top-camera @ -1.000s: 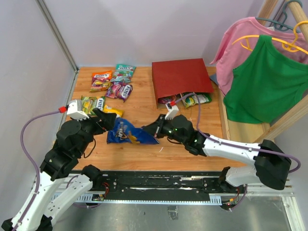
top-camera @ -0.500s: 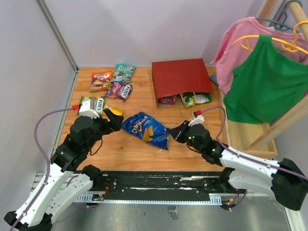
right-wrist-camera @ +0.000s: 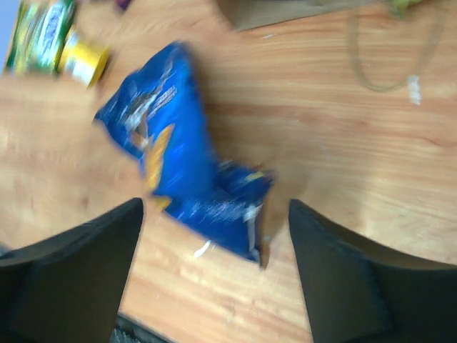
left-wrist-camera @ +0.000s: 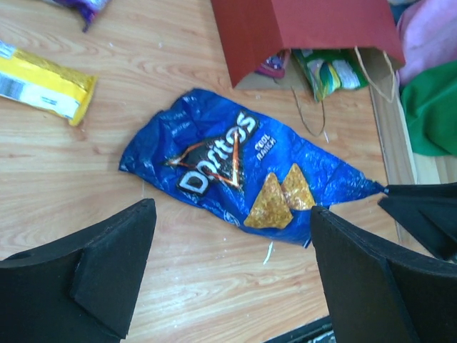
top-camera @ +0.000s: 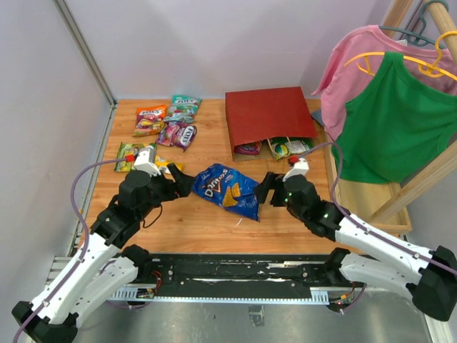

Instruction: Take the snacks out of the paper bag

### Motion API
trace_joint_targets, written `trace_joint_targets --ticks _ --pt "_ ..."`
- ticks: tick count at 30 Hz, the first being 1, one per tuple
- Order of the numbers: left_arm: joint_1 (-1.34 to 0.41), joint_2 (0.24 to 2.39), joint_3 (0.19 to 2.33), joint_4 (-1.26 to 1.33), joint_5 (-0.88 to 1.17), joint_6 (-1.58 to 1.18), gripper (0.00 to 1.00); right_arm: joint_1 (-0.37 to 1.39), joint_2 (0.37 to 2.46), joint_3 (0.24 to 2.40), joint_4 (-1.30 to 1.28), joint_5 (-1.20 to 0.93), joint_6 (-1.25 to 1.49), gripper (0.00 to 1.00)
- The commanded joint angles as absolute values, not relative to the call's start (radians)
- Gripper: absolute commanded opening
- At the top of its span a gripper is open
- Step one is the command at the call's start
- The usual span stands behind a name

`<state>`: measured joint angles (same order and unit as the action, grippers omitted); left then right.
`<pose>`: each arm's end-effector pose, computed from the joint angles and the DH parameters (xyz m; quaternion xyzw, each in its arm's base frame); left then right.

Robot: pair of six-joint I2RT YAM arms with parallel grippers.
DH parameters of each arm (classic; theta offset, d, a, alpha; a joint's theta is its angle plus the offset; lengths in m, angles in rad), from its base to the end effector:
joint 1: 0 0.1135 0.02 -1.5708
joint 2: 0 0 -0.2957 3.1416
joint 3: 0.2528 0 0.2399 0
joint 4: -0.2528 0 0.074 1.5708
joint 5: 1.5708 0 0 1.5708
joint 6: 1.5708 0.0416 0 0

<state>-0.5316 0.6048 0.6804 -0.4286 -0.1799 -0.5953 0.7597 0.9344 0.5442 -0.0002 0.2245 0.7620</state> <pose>0.1000 -0.0502 0.3193 -0.0774 0.8149 -0.2420 0.5210 0.1426 0.1227 0.2749 0.0633 0.8255 0.3139 0.4647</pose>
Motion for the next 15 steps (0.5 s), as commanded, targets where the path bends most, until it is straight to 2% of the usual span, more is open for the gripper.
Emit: trace_joint_targets --ticks 1,2,4,7,9,15 --pt "-0.529 0.643 0.624 -0.304 -0.093 -0.623 0.92 1.033 0.923 0.64 -0.099 0.519 0.609 0.71" --pt "-0.529 0.654 0.618 -0.292 -0.086 -0.626 0.92 1.094 0.933 0.648 -0.087 0.577 0.593 0.6" --pt "-0.531 0.675 0.61 -0.27 -0.077 -0.63 0.91 1.141 0.98 0.664 -0.043 0.572 0.582 0.48" --pt "-0.531 0.69 0.601 -0.246 -0.066 -0.635 0.91 1.141 1.077 0.675 0.036 0.531 0.567 0.25" --pt "-0.53 0.693 0.597 -0.243 -0.062 -0.638 0.91 1.132 1.146 0.695 0.076 0.532 0.542 0.13" --pt "-0.53 0.666 0.587 -0.266 -0.073 -0.643 0.91 0.937 1.326 0.749 0.137 0.303 0.549 0.1"
